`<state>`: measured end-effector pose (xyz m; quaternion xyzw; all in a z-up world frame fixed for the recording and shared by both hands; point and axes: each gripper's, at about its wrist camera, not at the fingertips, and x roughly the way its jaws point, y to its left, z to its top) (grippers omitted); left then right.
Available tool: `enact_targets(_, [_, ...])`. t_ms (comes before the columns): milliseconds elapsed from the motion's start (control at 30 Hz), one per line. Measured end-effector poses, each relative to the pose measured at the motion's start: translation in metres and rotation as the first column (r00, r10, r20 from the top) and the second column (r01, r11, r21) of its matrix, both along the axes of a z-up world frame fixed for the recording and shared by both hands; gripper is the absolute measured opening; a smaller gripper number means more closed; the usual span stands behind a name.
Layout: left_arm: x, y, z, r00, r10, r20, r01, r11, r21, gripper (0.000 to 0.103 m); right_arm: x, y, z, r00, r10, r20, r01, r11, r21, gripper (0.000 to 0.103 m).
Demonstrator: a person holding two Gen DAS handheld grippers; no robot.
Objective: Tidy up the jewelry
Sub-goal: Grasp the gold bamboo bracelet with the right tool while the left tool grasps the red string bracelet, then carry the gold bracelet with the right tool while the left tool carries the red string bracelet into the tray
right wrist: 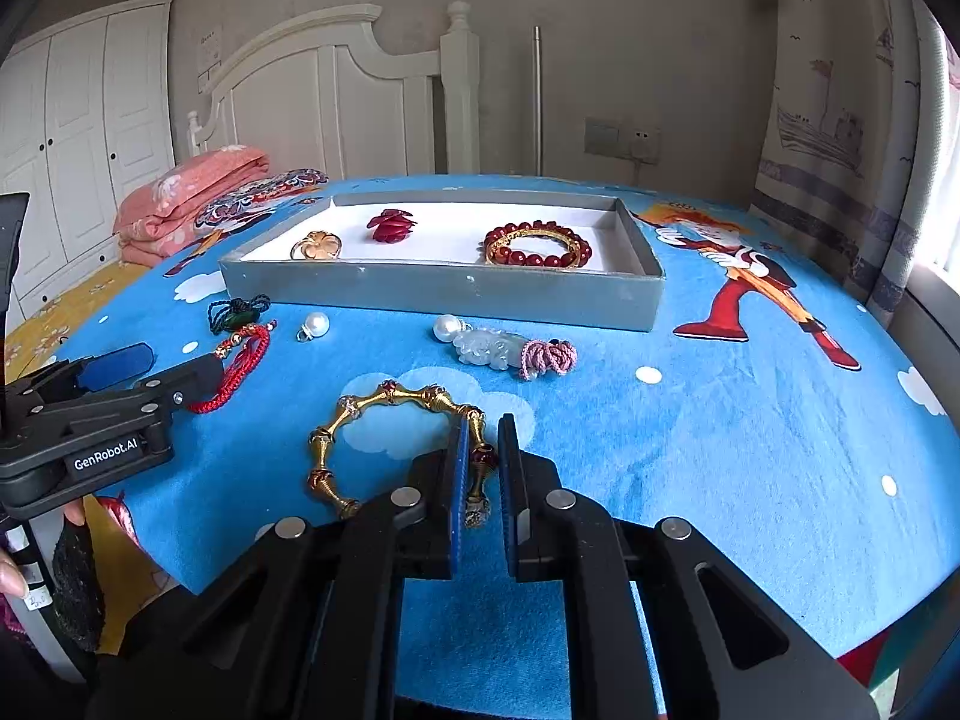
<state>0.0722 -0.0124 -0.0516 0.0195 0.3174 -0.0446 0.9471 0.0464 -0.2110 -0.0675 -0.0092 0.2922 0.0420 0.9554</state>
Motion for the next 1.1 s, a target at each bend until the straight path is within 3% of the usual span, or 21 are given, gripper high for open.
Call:
enact_targets(33, [-0.001,-0.002,0.000,1.000,-0.003,0.008,0.003,1.000,0.014,0.072,0.000,0.000,0.000,1.000,0.000,0.001,0.000,1.000,0.002,0.010])
enact_targets(100, [-0.001,-0.004,0.000,0.999,-0.038,0.009,0.038,0.999,0.005,0.055,-0.001,0.000,0.000,1.000,0.001,0.003,-0.001,1.000,0.005,0.010])
enact_targets(167, [-0.002,-0.011,0.000,0.998,-0.066,0.023,0.065,0.997,0.037,0.016,-0.002,-0.001,0.000,1.000,0.000,0.003,0.000,1.000,0.005,0.010])
enact_targets(233, [-0.004,-0.017,0.000,0.995,-0.093,0.025,0.092,0.994,0.064,0.009,-0.002,0.000,0.000,1.000,-0.001,0.003,0.001,1.000,0.004,0.010])
enact_targets(367, [-0.012,-0.008,0.002,0.993,-0.110,0.032,0.111,0.994,-0.016,0.009,-0.003,-0.003,0.001,1.000,-0.015,0.010,0.015,1.000,0.007,0.010])
enact_targets(567, [-0.028,0.004,0.023,0.988,-0.117,0.100,0.125,0.989,-0.076,0.007,-0.016,-0.004,0.015,0.997,-0.024,0.078,0.024,1.000,0.001,0.010])
enact_targets(1100, [-0.057,-0.005,0.059,0.967,-0.159,0.197,0.178,0.981,-0.078,0.007,-0.046,0.012,0.060,0.971,0.012,0.240,0.000,0.999,-0.048,0.010])
